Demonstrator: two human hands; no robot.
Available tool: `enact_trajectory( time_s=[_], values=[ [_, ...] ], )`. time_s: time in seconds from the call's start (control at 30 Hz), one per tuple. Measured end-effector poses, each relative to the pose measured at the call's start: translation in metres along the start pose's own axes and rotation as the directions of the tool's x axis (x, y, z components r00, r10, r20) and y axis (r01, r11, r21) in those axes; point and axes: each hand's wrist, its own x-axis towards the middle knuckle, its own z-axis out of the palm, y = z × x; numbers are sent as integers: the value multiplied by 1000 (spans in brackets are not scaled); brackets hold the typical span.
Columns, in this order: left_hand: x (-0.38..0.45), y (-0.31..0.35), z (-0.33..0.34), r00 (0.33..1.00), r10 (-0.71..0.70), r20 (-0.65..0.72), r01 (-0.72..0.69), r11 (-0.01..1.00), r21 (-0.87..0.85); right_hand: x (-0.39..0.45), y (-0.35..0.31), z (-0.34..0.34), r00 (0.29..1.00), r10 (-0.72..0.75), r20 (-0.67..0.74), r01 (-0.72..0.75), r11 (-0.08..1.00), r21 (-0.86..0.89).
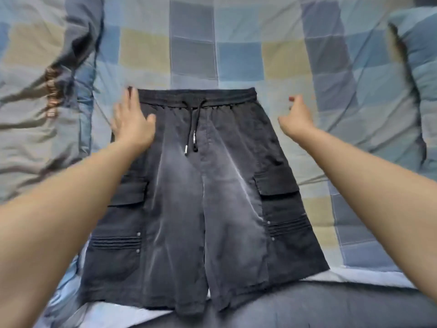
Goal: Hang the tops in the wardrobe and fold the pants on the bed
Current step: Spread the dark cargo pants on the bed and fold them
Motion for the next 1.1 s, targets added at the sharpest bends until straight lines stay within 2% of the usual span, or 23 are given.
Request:
enact_trajectory(
  time_s=[0.07, 0.17, 0.27, 0.37, 0.43, 0.5, 0.57, 0.67, 0.73, 0.77, 0.83, 0.9, 0.93, 0.97, 1.0, 1.03, 1.1],
  values=[
    [-48, -3, 41, 977, 86, 194, -103, 992, 77, -25, 51, 24, 980, 140, 141, -133, 989, -57],
    [-123, -9, 91, 910, 133, 393, -193, 974, 118, -72, 129, 38, 935, 312, 168, -298, 949, -101],
    [-183, -13, 123, 852, 201, 483, -339, 916, 216, -109, 180, 41, 912, 378, 160, -374, 926, -53],
    [-221, -13, 140, 826, 184, 533, -363, 897, 253, -137, 201, 44, 895, 350, 277, -372, 928, 29],
    [-230, -14, 144, 833, 153, 531, -338, 901, 272, -150, 205, 40, 903, 269, 335, -295, 955, 27],
    [-231, -12, 144, 847, 149, 511, -321, 909, 266, -159, 208, 28, 931, 174, 320, -203, 977, 61],
    [-232, -9, 141, 864, 161, 477, -305, 921, 242, -164, 215, 11, 965, 102, 241, -132, 985, 111],
    [-237, -3, 136, 868, 190, 458, -284, 948, 145, -168, 241, -20, 998, 56, 31, -60, 990, 124],
    [-245, -1, 137, 832, 223, 508, -341, 928, 150, -169, 264, -35, 994, 96, -51, -91, 992, 88],
    [-250, -1, 140, 802, 223, 554, -384, 903, 193, -170, 276, -39, 989, 142, -46, -139, 989, 51],
    [-261, 3, 143, 772, 156, 616, -426, 847, 320, -169, 300, -41, 961, 258, 99, -242, 959, -147],
    [-269, 16, 145, 796, 79, 600, -398, 816, 420, -168, 317, -38, 859, 407, 310, -295, 889, -350],
    [-273, 26, 146, 813, 56, 579, -376, 811, 449, -167, 319, -37, 793, 472, 385, -347, 869, -352],
    [-277, 39, 147, 836, 70, 545, -363, 815, 451, -165, 318, -36, 740, 501, 448, -415, 865, -281],
    [-281, 51, 149, 862, 140, 487, -369, 832, 415, -164, 313, -34, 720, 488, 493, -465, 867, -179],
    [-283, 61, 155, 874, 253, 414, -407, 846, 343, -163, 305, -34, 741, 440, 508, -467, 881, -81],
    [-288, 81, 164, 817, 514, 261, -553, 827, 103, -167, 278, -32, 800, 272, 535, -348, 936, 44]
  ],
)
